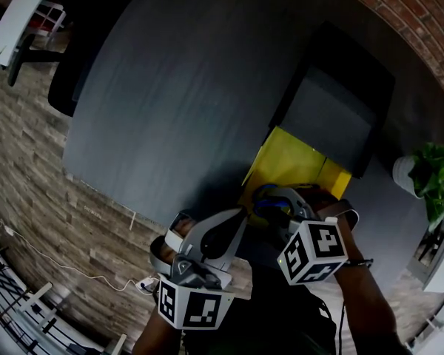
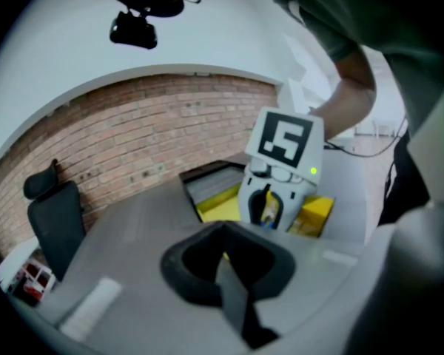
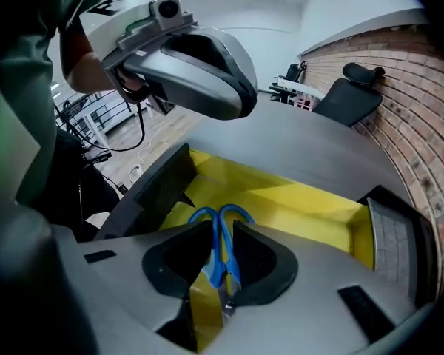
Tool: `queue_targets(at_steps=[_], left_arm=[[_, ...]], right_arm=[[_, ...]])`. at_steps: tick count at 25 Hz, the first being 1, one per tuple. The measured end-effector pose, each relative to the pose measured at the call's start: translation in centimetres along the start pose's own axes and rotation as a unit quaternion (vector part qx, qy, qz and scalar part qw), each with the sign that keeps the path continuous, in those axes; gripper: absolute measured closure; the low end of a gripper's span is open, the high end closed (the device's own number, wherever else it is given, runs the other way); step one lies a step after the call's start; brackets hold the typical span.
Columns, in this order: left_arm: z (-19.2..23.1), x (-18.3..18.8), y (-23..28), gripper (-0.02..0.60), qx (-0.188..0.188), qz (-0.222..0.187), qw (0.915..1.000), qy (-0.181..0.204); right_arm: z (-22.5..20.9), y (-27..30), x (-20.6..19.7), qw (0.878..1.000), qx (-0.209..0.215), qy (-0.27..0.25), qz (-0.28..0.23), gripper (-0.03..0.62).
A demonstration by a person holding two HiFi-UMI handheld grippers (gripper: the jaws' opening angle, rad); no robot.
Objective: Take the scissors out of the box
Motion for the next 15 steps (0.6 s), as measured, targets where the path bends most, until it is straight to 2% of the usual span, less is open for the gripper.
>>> queue_targets(at_steps=[5,15], left_arm=[[-0.3,-0.2,-0.1,0.583,-0.005,0.003,1.0,0.005],[0.2,2.1,-1.8,0.583,-0.007,-0.013,0.9995,0.027]], right_arm=[[0.4,0.0,0.1,1.0,-0.024,-0.01,-0.006,0.514],[1.4,-5.0,2.6,0.988,-0.14,0.003,-0.061,0.517]])
Point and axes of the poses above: the fingertips, and each gripper's own axes: y forward along the fingers, z to its left, x out of its top, the point moved 5 cm from there along -y, backward along the fingers, and after that the axes turned 8 degrees about x, right-handed, at the moved point
